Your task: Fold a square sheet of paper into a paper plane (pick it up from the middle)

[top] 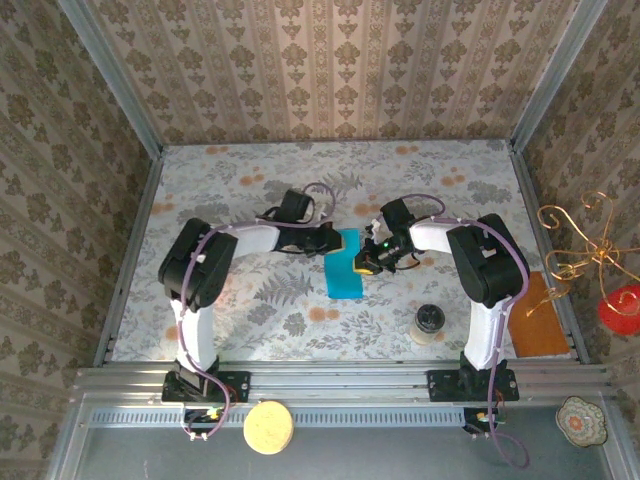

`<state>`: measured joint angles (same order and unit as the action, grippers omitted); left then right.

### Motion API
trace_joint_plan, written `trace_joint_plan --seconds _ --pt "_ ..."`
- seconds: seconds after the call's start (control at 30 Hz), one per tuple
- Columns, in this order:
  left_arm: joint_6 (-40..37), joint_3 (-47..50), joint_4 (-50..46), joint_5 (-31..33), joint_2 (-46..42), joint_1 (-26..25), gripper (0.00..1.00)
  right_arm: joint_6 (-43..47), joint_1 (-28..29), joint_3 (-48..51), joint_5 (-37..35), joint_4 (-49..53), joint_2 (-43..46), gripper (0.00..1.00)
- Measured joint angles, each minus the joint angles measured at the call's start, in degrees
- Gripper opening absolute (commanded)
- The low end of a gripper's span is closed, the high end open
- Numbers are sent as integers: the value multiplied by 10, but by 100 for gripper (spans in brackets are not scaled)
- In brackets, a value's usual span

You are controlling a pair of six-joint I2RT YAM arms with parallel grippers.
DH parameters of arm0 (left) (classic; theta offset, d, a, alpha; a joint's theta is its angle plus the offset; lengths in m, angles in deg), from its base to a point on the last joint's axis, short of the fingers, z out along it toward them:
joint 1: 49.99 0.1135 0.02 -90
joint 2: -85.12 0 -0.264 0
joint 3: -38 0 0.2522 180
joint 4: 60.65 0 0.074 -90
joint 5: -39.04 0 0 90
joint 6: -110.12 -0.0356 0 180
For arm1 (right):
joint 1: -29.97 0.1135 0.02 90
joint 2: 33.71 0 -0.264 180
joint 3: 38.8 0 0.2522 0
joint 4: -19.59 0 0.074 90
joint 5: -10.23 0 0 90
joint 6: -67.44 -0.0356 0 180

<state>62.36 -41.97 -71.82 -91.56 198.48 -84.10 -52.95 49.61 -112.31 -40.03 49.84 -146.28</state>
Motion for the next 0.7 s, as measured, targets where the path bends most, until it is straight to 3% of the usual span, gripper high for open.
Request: trace_joint_plan --seconds 0.23,0.47,0.6,0.7 --pt "17 -15 21 -4 63 19 0 0 0 -1 0 1 -1 4" --pt "17 13 37 -22 52 85 0 -3 0 -1 1 0 -1 4" --pt "6 26 24 -1 33 130 0 -5 0 -1 1 0 -1 4" --pt "1 32 13 25 12 130 0 -8 0 -1 1 0 -1 4"
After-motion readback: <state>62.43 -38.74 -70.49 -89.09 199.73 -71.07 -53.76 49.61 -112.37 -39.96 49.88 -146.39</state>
